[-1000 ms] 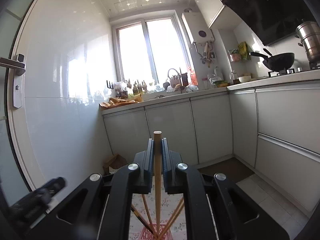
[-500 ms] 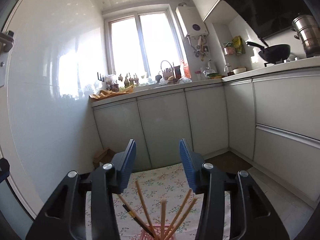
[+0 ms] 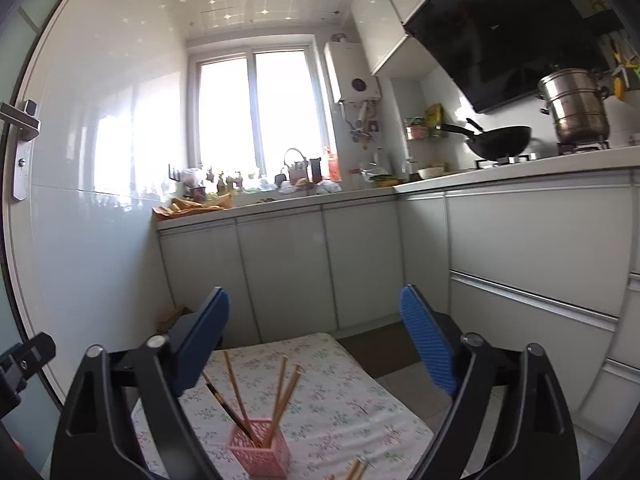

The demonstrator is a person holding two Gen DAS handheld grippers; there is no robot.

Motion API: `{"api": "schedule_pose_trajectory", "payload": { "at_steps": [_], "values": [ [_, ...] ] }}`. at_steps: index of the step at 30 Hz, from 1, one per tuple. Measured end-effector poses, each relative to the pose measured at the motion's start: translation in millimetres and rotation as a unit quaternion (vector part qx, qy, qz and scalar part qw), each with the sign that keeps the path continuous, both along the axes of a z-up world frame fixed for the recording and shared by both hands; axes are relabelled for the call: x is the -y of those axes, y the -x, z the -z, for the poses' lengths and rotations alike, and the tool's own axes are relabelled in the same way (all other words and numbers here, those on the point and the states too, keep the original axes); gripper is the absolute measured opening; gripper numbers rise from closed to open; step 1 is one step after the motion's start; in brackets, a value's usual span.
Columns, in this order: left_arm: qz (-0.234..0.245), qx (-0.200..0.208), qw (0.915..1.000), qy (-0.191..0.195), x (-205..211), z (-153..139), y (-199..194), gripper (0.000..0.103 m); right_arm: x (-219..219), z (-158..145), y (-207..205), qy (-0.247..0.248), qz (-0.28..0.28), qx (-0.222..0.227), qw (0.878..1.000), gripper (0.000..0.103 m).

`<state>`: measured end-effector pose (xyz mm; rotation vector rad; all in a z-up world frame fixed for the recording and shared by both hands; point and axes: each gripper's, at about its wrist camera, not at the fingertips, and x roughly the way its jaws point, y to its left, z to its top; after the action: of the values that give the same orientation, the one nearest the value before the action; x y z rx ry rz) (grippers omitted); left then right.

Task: Organize utensils
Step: 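Move both open grippers back toward the remaining chopsticks on the cloth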

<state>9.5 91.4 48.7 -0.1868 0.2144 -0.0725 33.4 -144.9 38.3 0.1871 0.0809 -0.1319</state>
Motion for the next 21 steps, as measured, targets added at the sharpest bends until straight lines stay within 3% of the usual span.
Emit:
{"api": "schedule_pose_trajectory", "payload": {
  "at_steps": [5, 14, 21],
  "values": [
    [-0.009, 0.009, 0.9992, -0.038, 25, -3, 23, 0.096, 12, 9, 23, -0.007, 0.018, -0.031, 0.999, 0.097],
    [0.009, -0.007, 0.998, -0.062, 51, 1, 41, 0.096, 23, 23, 53, 0.017, 0.038, -0.048, 0.998, 0.097],
    [0.024, -0.032, 0.9952, -0.089, 70, 15, 42, 0.096, 44, 51, 60, 0.013, 0.043, -0.086, 0.995, 0.097]
  ]
}}
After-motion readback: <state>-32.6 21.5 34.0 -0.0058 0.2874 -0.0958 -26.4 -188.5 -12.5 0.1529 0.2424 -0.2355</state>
